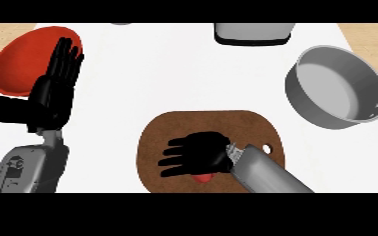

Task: Pick the bell pepper from the cutting board and place it in the pot

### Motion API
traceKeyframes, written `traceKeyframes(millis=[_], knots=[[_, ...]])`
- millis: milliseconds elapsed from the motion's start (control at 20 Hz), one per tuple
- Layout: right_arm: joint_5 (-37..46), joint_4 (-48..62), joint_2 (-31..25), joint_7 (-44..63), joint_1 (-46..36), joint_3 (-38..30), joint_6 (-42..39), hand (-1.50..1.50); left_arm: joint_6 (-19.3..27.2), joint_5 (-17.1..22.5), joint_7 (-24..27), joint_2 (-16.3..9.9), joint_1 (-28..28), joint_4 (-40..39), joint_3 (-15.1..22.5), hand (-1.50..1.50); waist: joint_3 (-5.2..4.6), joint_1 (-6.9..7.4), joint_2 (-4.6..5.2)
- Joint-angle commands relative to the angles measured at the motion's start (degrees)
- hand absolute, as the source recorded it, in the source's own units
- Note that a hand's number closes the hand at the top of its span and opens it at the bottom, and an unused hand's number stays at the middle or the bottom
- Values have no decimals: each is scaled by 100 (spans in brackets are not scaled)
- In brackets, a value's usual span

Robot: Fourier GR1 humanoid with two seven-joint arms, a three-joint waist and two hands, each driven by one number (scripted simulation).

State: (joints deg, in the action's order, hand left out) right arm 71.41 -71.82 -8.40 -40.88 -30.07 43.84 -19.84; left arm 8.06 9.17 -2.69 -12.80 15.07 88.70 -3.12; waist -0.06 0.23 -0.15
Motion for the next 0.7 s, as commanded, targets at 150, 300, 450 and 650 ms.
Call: traceKeyframes(millis=[150,300,450,650], knots=[[429,436,221,-725,53,392,561,150,-245,146,-29,-171,-4,-33,-256,0,7,28,21],[518,251,219,-831,451,486,852,150,-173,40,67,-95,64,-46,-236,0,7,-3,16],[650,-147,233,-868,456,369,471,150,-33,-101,111,176,-123,47,-63,0,5,-22,9],[810,28,224,-924,754,342,1072,150,-5,-187,41,175,175,-215,-60,0,6,-38,17]])
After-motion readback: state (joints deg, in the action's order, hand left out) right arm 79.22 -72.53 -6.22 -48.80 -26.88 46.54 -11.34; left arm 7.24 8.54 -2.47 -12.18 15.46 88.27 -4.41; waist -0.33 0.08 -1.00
